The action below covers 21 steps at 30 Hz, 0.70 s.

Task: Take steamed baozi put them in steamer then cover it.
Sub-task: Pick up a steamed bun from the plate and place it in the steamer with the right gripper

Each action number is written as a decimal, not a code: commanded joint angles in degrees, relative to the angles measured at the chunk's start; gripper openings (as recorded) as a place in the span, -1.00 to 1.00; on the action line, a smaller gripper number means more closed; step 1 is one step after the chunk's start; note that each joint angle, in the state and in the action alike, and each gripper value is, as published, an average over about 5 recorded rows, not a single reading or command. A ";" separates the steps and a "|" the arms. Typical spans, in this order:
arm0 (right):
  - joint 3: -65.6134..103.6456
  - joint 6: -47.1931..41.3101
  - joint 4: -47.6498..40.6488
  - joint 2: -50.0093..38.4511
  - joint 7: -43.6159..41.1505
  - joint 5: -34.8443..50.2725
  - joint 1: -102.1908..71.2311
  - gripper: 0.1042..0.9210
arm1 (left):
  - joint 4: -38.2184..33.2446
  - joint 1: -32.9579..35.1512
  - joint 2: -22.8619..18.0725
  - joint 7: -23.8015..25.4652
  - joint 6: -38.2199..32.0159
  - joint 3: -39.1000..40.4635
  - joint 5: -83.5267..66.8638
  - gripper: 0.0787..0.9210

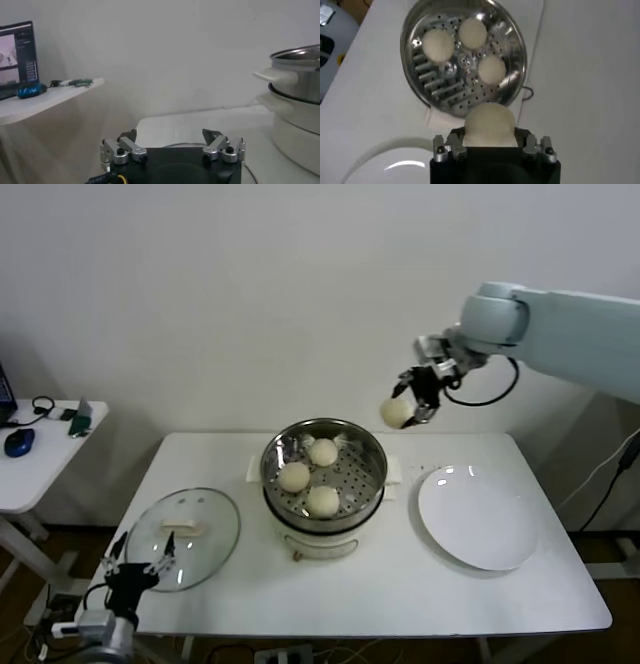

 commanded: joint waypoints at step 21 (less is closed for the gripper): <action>1.64 -5.02 -5.52 9.49 6.44 -7.79 -18.79 0.39 | 1.32 0.06 0.45 -0.03 -0.16 -0.47 -0.45 0.77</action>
